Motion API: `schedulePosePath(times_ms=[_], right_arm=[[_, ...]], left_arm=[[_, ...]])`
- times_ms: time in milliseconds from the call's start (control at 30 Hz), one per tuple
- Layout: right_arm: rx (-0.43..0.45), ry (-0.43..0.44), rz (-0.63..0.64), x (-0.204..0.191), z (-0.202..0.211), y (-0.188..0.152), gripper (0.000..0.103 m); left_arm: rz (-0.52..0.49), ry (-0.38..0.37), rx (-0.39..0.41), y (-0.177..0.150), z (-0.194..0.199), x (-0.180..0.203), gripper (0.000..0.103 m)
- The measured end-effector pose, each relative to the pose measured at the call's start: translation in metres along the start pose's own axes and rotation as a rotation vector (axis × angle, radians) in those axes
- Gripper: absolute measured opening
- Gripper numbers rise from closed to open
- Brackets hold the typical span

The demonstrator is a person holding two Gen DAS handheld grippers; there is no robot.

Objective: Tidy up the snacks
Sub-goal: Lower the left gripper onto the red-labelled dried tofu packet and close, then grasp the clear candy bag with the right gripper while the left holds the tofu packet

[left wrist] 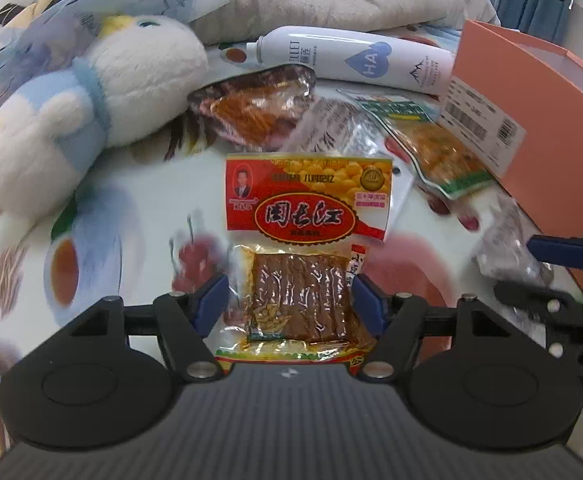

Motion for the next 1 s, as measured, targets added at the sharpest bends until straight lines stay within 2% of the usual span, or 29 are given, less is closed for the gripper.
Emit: schedulePosePath(times_ms=[133,533,567,600,633,800,900,933,1000], right_arm=[[0.009,0.028,0.016,-0.006,0.013,-0.009,0.032],[-0.007,0.191,0.040,-0.034,0.075,-0.045,0.029],[-0.007,0.203,0.055,-0.037,0.081,-0.050,0.029],[-0.004,0.212,0.066,-0.039,0.086,-0.054,0.029],[0.000,0.220,0.076,-0.040,0.090,-0.057,0.029],[0.005,0.241,0.083,-0.043,0.103,-0.065,0.032],[0.012,0.262,0.063,-0.039,0.108,-0.061,0.034],[0.015,0.277,0.054,-0.037,0.109,-0.060,0.037],[0.026,0.285,0.042,-0.032,0.110,-0.056,0.049]], left_arm=[[0.028,0.019,0.010,-0.018,0.021,0.008,0.060],[0.162,0.042,0.042,-0.091,0.092,0.041,0.056],[0.167,0.047,0.041,-0.098,0.099,0.043,0.053],[0.171,0.041,0.045,-0.102,0.106,0.046,0.027],[0.195,0.038,0.029,-0.110,0.111,0.047,0.020],[0.244,0.016,0.036,-0.131,0.130,0.051,0.020],[0.227,0.024,0.062,-0.133,0.142,0.050,0.021],[0.214,0.031,0.061,-0.132,0.144,0.048,0.021],[0.194,0.038,0.061,-0.129,0.147,0.043,0.024]])
Point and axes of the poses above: each gripper's, at about its wrist camera, not at the fingertips, and z roughly against the way its jaws point, x to its right, y to its top, the point moved 10 cm from there along -z, roughly the way its jaws point, and after that the axes turned 10 degrees about -y, right-handed, at the moved point
